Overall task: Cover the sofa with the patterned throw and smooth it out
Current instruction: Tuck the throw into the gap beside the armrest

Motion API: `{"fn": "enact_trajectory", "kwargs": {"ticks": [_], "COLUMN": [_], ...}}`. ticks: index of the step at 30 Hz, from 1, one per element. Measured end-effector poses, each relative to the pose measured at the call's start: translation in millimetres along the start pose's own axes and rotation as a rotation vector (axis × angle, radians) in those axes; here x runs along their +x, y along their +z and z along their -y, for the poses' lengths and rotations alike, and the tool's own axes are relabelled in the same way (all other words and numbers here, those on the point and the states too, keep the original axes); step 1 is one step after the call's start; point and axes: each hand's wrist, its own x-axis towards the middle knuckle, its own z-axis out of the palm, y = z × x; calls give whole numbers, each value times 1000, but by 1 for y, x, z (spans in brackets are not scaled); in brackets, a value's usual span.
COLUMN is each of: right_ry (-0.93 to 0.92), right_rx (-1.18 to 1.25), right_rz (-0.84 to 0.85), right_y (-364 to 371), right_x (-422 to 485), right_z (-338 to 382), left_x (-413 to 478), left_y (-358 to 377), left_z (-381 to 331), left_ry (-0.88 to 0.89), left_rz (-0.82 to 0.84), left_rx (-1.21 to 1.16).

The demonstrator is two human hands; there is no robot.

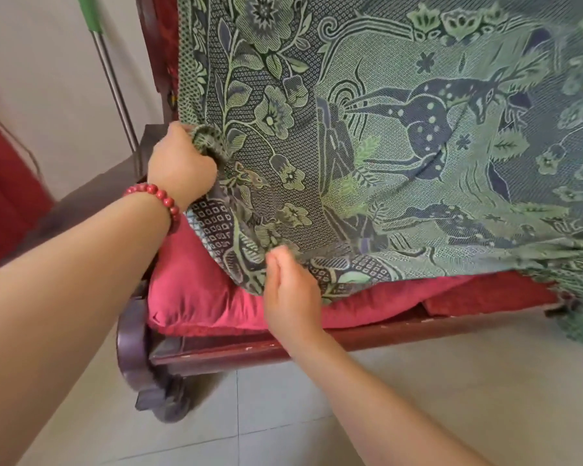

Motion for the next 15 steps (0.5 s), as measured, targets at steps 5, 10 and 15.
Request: {"fn": "enact_trajectory", "kwargs": {"ticks": [5,10,15], "right_ry": [100,163,192], "right_rx": [7,131,176], "right_rz": [321,267,115], "right_y": [22,27,24], "right_x": [-18,-31,-37], "right_z": [26,-7,-15], "left_x": [-10,-21,-24], "left_y": [-13,4,13], "left_z": [21,42,33], "left_ry": [-63,-121,-181], "left_rz": [24,57,167], "left_rx": [100,74,-535]}}
